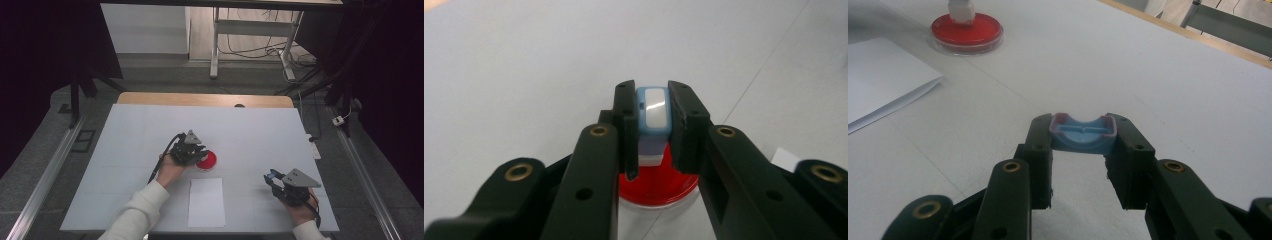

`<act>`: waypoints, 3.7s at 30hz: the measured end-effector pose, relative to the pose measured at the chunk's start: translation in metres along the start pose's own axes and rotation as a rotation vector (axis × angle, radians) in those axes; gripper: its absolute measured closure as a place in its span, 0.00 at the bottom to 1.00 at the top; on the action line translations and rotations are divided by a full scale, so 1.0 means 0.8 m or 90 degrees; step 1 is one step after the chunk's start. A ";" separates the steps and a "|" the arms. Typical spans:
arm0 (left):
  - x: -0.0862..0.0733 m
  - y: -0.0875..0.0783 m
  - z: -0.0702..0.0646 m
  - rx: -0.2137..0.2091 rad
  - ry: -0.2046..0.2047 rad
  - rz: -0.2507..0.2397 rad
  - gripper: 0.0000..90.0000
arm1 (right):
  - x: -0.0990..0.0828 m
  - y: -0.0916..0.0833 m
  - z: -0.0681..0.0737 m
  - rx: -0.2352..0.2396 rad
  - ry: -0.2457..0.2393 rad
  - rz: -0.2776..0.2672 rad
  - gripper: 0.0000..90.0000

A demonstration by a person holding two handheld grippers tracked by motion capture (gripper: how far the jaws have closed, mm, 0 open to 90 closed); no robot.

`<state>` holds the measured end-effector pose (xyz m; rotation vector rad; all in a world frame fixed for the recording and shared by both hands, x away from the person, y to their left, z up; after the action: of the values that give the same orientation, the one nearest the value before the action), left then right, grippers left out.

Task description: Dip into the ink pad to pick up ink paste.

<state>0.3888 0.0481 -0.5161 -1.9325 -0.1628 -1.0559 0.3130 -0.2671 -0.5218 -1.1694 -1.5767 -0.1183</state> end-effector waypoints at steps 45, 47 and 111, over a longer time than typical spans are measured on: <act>-0.003 0.005 0.007 0.005 -0.010 0.016 0.84 | 0.000 0.000 0.000 0.001 -0.003 0.001 0.72; -0.003 0.006 0.007 0.005 -0.010 0.016 0.84 | 0.000 0.000 0.000 0.000 -0.003 0.002 0.72; 0.006 -0.013 0.000 0.012 0.020 -0.027 0.84 | 0.000 0.001 0.002 -0.001 -0.001 -0.002 0.72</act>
<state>0.3867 0.0526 -0.5057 -1.9017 -0.1962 -1.1087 0.3127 -0.2657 -0.5224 -1.1688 -1.5803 -0.1214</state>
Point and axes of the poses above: each handheld gripper's, and its own axes: y roughly forward along the jaws, x roughly out of its top, z roughly to its left, the point moved 4 cm from there along y, roughly forward along the jaws, and after that the axes turned 14 degrees about -y, right-handed, at the moved point
